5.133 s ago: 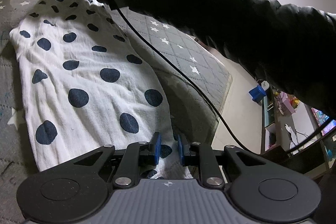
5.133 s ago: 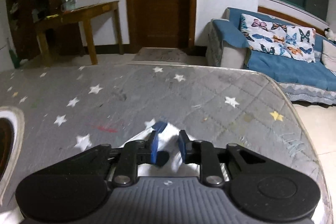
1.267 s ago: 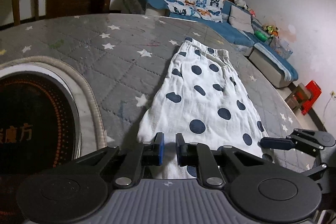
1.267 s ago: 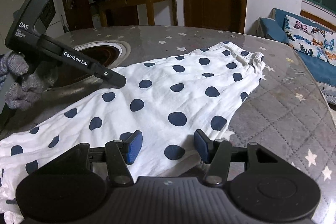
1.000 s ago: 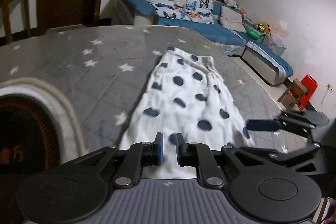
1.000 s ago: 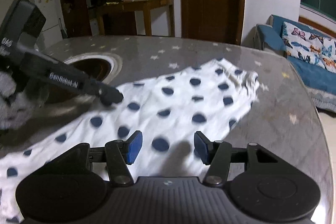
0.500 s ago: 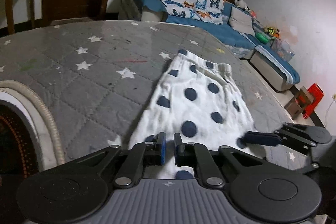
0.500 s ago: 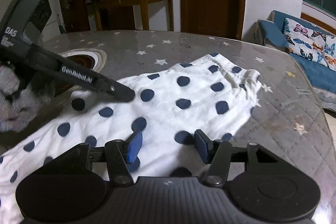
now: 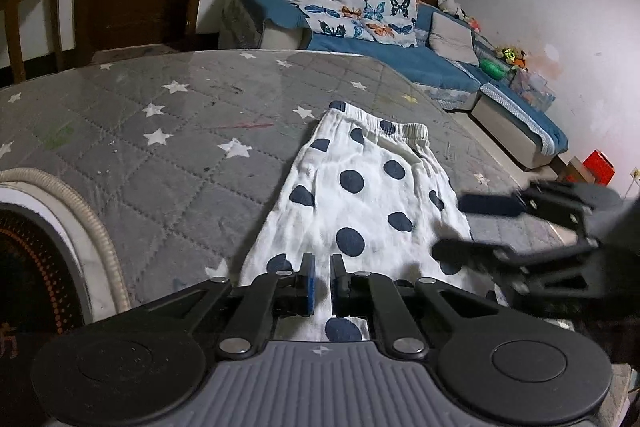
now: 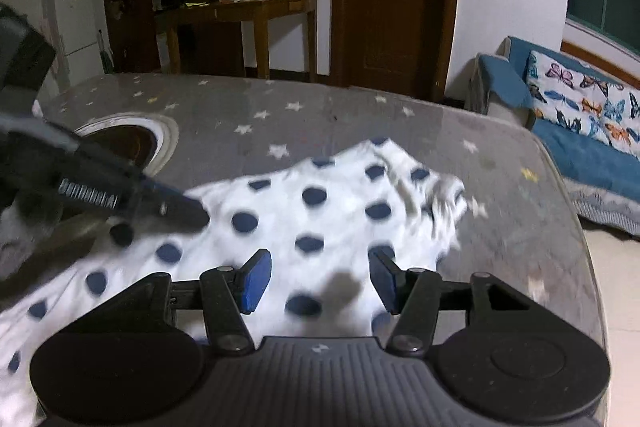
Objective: Fold clothes
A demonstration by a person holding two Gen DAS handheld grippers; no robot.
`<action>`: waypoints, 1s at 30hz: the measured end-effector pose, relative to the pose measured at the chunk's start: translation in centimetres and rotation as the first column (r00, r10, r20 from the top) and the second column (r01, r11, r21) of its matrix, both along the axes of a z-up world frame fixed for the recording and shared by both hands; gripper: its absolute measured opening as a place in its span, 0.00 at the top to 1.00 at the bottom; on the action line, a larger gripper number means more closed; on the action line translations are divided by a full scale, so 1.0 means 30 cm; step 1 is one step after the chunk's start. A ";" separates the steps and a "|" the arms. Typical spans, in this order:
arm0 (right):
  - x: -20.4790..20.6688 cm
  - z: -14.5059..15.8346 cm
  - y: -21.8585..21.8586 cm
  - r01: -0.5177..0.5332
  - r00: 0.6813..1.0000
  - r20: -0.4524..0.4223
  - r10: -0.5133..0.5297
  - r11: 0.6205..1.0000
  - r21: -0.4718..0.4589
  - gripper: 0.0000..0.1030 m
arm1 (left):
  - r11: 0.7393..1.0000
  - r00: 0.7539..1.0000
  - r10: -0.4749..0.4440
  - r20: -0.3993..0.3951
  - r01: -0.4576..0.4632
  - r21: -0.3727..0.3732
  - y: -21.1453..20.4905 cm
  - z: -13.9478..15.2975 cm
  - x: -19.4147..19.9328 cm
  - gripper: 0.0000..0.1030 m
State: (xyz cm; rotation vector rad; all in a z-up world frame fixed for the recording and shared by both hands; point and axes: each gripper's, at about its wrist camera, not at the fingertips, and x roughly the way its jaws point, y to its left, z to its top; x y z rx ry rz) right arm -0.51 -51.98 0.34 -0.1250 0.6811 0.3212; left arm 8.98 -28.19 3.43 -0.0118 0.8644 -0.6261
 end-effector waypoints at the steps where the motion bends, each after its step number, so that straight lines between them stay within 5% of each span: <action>1: 0.023 -0.004 0.005 0.001 1.000 -0.001 -0.001 1.000 -0.002 0.46 | 1.000 1.000 0.001 0.001 -0.001 0.010 -0.004 -0.008 0.003 0.92; 6: 0.098 -0.058 0.002 0.004 0.999 -0.049 -0.005 1.000 -0.020 0.46 | 1.000 1.000 -0.004 0.016 0.004 0.027 -0.005 -0.020 0.003 0.92; 18: 0.043 -0.049 -0.096 0.086 0.995 -0.045 -0.086 0.996 0.004 0.45 | 0.998 0.999 -0.010 0.046 0.008 0.056 0.000 -0.015 -0.006 0.89; 23: -0.017 -0.025 -0.028 0.027 0.999 -0.040 -0.026 0.999 0.017 0.45 | 0.998 0.998 -0.010 0.063 0.005 0.068 0.006 0.000 -0.034 0.72; 30: -0.134 -0.042 0.082 -0.077 0.996 -0.054 0.077 0.997 0.005 0.45 | 0.995 0.995 -0.005 0.100 -0.005 0.100 0.034 0.008 -0.070 0.72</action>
